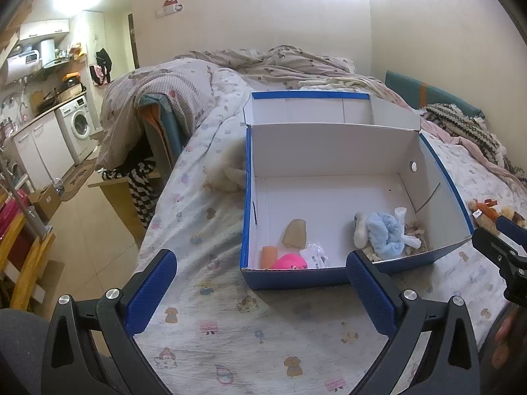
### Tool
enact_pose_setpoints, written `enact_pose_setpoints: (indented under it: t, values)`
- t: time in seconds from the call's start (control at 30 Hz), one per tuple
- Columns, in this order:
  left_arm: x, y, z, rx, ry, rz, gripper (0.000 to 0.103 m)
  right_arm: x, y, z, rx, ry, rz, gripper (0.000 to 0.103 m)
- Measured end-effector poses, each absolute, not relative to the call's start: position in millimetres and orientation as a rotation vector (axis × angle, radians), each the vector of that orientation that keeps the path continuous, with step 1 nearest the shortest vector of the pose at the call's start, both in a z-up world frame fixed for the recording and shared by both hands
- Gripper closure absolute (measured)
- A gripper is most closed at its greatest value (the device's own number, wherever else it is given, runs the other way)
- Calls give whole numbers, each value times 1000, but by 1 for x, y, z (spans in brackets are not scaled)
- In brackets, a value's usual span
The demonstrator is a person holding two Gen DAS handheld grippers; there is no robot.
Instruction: Organize soft objects
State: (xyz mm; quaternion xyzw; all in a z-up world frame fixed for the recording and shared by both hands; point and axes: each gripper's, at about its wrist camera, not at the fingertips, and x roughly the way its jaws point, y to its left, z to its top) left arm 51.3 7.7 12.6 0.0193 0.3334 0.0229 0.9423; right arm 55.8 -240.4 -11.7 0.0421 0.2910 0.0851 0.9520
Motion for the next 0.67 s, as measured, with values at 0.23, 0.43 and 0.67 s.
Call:
enact_pose_setpoints:
  t: [0.23, 0.43, 0.67]
  values:
    - [51, 8, 13, 40, 681, 44, 0, 56, -240, -11, 91, 593, 176, 0]
    - [52, 6, 10, 46, 688, 34, 0, 55, -240, -12, 95, 591, 178, 0]
    - [50, 5, 10, 67, 680, 35, 0, 55, -239, -13, 92, 597, 184, 0]
